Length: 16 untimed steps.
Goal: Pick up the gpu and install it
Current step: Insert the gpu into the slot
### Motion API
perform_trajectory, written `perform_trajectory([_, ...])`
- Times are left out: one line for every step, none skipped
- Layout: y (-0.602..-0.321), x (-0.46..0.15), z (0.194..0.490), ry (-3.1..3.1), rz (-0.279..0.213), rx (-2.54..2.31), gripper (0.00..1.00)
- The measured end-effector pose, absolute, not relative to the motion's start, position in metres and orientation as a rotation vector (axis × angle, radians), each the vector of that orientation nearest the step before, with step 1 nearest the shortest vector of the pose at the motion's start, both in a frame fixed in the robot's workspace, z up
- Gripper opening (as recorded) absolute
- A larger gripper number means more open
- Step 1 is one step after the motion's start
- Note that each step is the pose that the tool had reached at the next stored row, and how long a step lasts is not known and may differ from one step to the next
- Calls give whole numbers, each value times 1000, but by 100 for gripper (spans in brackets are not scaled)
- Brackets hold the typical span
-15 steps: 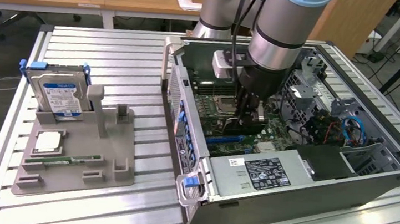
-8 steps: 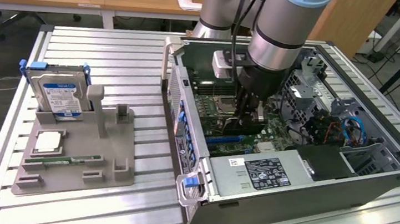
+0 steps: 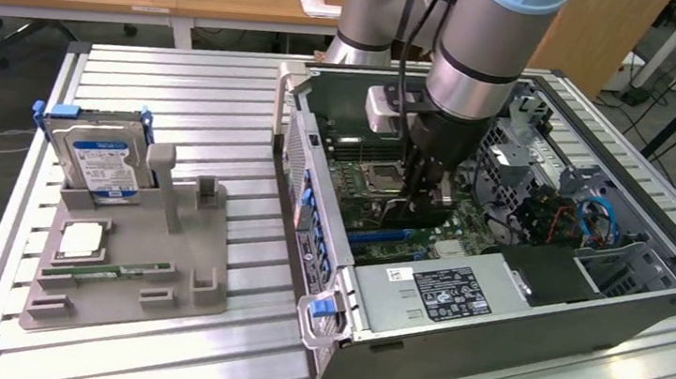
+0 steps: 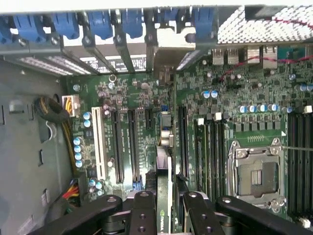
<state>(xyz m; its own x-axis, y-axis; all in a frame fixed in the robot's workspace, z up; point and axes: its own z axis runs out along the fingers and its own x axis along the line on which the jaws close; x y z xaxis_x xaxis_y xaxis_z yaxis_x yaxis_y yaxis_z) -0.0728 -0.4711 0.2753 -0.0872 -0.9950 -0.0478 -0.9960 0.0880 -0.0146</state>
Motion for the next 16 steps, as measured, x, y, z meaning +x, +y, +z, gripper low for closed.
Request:
perform_trajectory([-471, -71, 275, 2284, 35, -2092, 26])
perform_trajectory([-471, -70, 275, 2287, 41, -2094, 26])
perform_trajectory([-471, -69, 275, 2290, 46, -2097, 26])
perform_trajectory([-471, -69, 275, 2290, 46, -2097, 26])
perform_trajectory([-471, -69, 275, 2291, 47, -2097, 26])
perform_trajectory([-471, -69, 275, 2291, 47, -2097, 26])
perform_trajectory([-471, -69, 275, 2290, 47, -2097, 26])
perform_trajectory([-471, -69, 274, 2290, 47, -2097, 26])
perform_trajectory([-471, -69, 274, 2290, 48, -2096, 26])
perform_trajectory([-471, -69, 274, 2290, 48, -2096, 26])
perform_trajectory([-471, -70, 274, 2289, 48, -2097, 26])
perform_trajectory([-471, -70, 273, 2289, 47, -2098, 26])
perform_trajectory([-471, -71, 273, 2288, 47, -2099, 26])
perform_trajectory([-471, -71, 272, 2286, 47, -2101, 26])
perform_trajectory([-471, -72, 272, 2282, 47, -2105, 26])
perform_trajectory([-471, -72, 272, 2279, 47, -2108, 26])
